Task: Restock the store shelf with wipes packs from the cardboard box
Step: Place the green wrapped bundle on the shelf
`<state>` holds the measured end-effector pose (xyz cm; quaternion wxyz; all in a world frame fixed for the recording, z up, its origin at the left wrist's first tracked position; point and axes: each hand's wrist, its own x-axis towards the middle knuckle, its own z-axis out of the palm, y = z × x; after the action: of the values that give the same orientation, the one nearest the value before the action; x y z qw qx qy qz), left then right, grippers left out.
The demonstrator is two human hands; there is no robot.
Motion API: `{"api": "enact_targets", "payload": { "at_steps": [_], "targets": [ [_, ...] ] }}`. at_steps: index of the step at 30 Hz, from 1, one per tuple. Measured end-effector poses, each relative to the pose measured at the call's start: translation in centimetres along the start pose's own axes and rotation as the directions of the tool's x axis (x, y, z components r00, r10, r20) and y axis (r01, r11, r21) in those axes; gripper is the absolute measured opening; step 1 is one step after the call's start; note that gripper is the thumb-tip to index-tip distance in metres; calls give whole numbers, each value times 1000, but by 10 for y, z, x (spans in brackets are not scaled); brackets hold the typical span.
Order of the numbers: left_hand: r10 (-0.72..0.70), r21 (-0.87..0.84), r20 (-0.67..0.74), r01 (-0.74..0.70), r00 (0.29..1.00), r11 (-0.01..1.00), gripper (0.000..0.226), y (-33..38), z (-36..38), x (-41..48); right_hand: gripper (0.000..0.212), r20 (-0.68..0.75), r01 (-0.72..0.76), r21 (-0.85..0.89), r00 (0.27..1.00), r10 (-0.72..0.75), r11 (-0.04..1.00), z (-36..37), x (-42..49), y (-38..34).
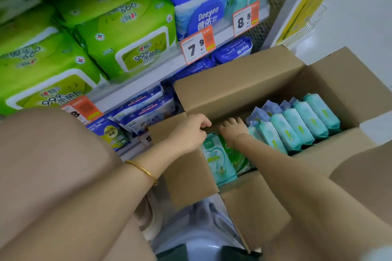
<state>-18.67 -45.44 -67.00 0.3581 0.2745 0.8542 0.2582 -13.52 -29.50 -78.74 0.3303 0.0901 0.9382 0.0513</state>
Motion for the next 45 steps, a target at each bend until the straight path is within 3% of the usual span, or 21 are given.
{"api": "enact_targets", "payload": {
  "at_steps": [3, 6, 16, 21, 27, 32, 36, 38, 40, 42, 45],
  "targets": [
    [-7, -25, 0, 7, 1000, 1000, 35, -4, 1, 3, 56, 124, -5, -143, 992, 23, 990, 14, 11, -5],
    [-3, -39, -1, 3, 1000, 999, 34, -4, 3, 5, 58, 224, 1, -177, 974, 39, 984, 20, 15, -4],
    [-10, -77, -6, 10, 1000, 997, 31, -1, 6, 5, 45, 156, -14, 46, 988, 7, 999, -13, 5, 15],
    [-7, -134, -31, 2, 999, 991, 29, -3, 3, 1, 30, 148, -1, 77, 989, -11, 997, -48, -10, 22],
    [13, -181, -64, -24, 998, 983, 35, -1, -5, -13, 28, -19, 111, 126, 994, -109, 986, -130, -44, 50],
    [67, -259, -92, -89, 994, 962, 64, 4, -21, -32, 29, -267, 250, 245, 946, -183, 937, -194, -111, 45],
    [136, -381, -177, -195, 975, 904, 51, 13, -49, -59, 26, -442, 426, 404, 866, -234, 810, -224, -147, 29],
    [151, -434, -246, -248, 957, 866, 45, 14, -68, -75, 20, -508, 474, 521, 840, -188, 710, -236, -154, 17],
    [162, -481, -295, -293, 942, 826, 40, 12, -91, -95, 4, -562, 530, 693, 822, -94, 489, -250, -161, 0],
    [151, -497, -357, -324, 922, 805, 36, 8, -118, -121, 8, -610, 593, 764, 792, -15, 256, -269, -168, -22],
    [117, -486, -507, -395, 854, 780, 33, 3, -162, -166, 16, -644, 649, 759, 761, -85, 58, -302, -186, -66]
  ]
}}
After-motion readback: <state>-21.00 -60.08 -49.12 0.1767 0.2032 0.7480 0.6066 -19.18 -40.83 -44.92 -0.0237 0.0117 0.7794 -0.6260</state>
